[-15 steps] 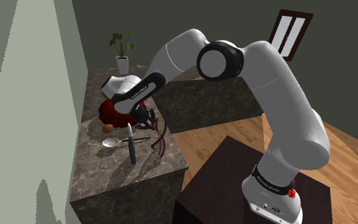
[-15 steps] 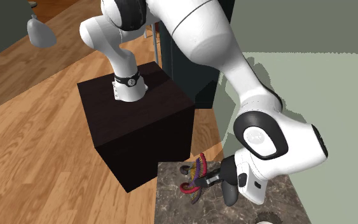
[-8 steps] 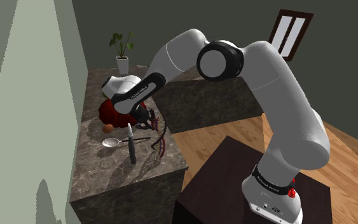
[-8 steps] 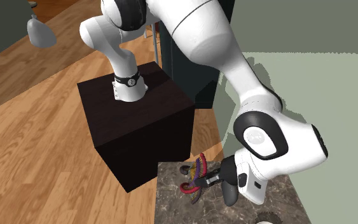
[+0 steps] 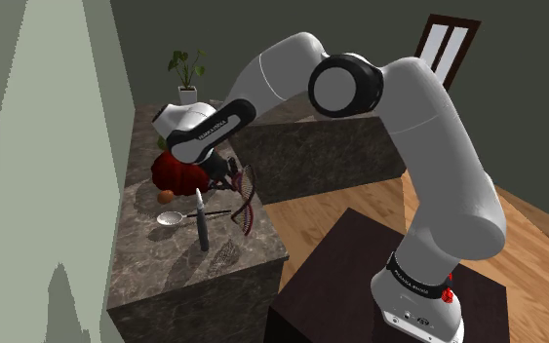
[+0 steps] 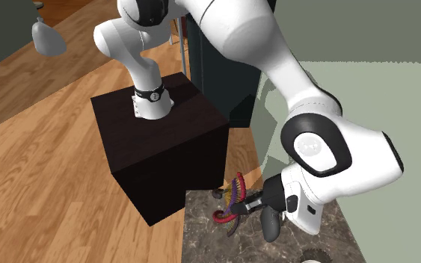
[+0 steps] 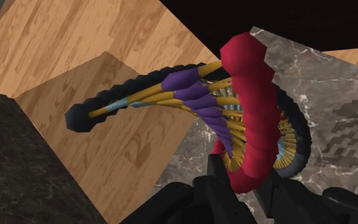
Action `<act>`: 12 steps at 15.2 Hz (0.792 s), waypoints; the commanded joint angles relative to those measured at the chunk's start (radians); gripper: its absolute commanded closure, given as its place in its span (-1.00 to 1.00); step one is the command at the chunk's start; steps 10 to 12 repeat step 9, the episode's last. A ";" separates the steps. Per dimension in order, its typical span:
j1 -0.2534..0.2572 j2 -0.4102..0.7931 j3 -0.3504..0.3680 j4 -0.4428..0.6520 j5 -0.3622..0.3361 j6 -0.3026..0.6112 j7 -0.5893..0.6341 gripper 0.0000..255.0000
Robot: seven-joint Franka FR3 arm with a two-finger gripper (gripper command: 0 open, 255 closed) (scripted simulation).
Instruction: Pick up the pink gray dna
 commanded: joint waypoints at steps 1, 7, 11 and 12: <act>-0.002 -0.020 0.001 -0.008 0.002 -0.010 -0.006 1.00; -0.002 -0.066 0.005 -0.002 0.008 -0.058 -0.026 1.00; -0.002 -0.067 0.005 -0.002 0.009 -0.059 -0.026 1.00; -0.002 -0.067 0.005 -0.002 0.009 -0.059 -0.026 1.00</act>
